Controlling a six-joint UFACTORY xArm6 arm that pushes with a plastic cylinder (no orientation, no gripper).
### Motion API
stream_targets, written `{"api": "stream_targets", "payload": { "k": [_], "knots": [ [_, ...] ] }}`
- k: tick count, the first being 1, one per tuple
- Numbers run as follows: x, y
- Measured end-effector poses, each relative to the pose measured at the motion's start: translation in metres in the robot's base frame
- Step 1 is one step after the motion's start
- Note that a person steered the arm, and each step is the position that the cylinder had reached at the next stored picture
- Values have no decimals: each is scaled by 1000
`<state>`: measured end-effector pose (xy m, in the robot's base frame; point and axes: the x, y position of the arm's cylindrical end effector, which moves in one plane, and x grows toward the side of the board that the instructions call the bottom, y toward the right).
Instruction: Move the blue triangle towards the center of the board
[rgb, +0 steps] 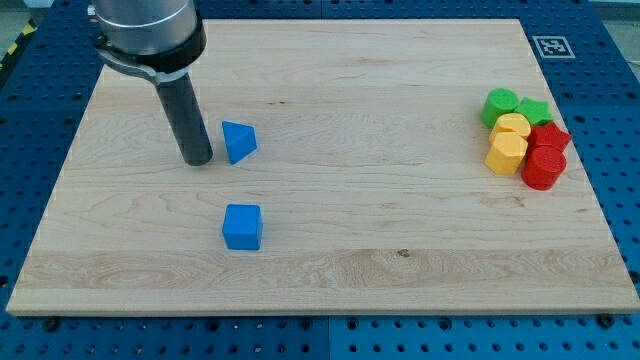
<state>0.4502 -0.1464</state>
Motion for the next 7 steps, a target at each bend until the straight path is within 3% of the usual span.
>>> {"api": "stream_targets", "payload": {
  "k": [3, 5, 7],
  "knots": [
    [-11, 71],
    [9, 80],
    [-9, 73]
  ]
}}
